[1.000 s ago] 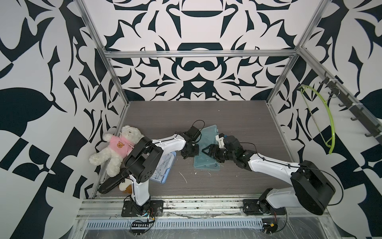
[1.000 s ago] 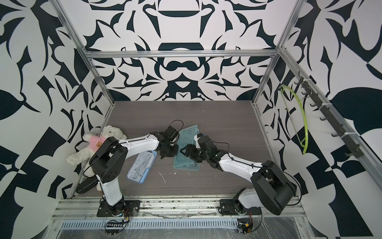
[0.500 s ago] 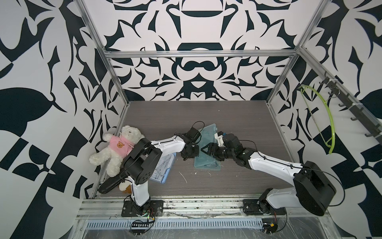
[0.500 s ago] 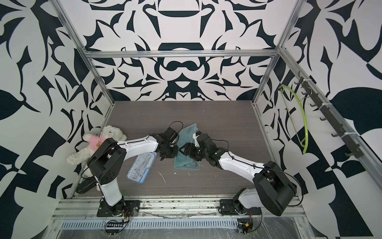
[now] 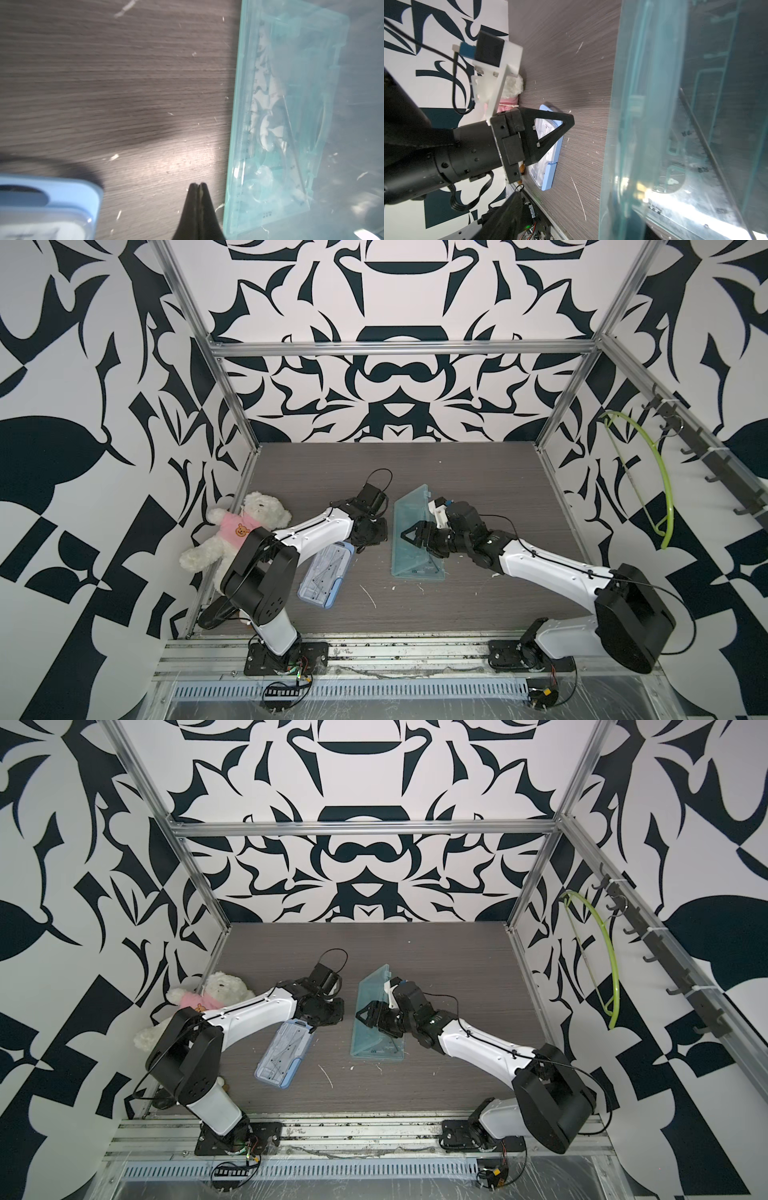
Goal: Open the ruler set and take out the ruler
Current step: Open the ruler set box at the center of the board.
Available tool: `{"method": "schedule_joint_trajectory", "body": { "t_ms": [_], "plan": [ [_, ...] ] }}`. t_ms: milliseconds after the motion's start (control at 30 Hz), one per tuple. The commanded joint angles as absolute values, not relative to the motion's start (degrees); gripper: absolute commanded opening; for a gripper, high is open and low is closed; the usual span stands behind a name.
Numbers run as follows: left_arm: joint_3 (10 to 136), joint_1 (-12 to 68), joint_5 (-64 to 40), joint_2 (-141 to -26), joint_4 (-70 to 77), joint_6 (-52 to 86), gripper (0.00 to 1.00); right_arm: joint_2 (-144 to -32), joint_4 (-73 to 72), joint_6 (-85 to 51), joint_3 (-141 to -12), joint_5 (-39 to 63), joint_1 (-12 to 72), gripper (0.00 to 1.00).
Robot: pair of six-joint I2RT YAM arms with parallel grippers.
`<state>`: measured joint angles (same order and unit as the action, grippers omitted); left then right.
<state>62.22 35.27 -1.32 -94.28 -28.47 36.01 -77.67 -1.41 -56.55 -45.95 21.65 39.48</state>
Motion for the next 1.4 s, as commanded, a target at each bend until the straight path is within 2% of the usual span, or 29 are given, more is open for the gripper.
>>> {"method": "schedule_joint_trajectory", "body": {
  "t_ms": [0,333,567,767,967,1200,1367],
  "plan": [
    [60.78,33.68,-0.45,-90.38,-30.25,35.33,0.0,-78.11,-0.99,-54.84,-50.97,21.27,40.4,0.69],
    [54.35,24.45,3.43,-76.26,-31.46,35.86,0.0,-86.53,1.07,-53.63,-62.36,21.69,45.59,0.7],
    [52.87,21.84,7.71,-66.41,-32.27,36.04,0.0,-85.36,3.43,-52.17,-63.73,20.48,45.97,0.71],
    [54.18,21.45,4.32,-67.05,-32.52,35.64,0.0,-82.22,7.56,-49.8,-63.87,19.07,45.86,0.72],
    [55.51,22.36,-6.3,-68.74,-29.92,30.89,0.01,-78.06,14.54,-46.61,-63.25,17.71,42.95,0.72],
    [61.24,34.12,-4.97,-74.81,-33.49,22.15,0.33,-74.09,29.21,-38.26,-63.11,12.56,35.58,0.68],
    [60.5,36.85,-7.07,-77.33,-31.18,23.06,0.64,-76.42,36.62,-32.17,-64.47,7.52,35.14,0.63]
  ]
}}
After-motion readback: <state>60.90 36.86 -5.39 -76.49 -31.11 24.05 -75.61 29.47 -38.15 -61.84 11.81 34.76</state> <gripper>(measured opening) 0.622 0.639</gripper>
